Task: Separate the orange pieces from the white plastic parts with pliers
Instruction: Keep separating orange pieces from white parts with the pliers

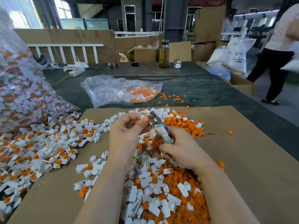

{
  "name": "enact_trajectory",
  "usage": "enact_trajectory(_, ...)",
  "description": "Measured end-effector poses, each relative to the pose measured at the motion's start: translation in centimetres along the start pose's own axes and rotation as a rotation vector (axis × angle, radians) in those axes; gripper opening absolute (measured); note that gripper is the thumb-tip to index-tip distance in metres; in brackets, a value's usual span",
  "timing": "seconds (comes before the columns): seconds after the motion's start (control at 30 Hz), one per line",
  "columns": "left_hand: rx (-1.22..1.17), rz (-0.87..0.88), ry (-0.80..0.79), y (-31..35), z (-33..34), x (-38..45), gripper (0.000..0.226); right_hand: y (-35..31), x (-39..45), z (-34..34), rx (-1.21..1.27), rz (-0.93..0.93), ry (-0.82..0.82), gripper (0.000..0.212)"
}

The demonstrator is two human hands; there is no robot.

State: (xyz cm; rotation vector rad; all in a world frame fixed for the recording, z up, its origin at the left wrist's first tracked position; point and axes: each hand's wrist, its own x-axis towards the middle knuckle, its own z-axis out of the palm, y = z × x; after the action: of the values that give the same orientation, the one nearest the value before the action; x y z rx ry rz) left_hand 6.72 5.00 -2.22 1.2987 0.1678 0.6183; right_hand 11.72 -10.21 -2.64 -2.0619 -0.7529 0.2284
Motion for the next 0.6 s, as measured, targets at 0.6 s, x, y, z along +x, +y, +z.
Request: enact_trajectory(0.6,-0.002,-0.001,-0.007,-0.3,-0.19,0.33,0.008,0.47,0.46,0.64,-0.131,-0.054,0.054,0.01)
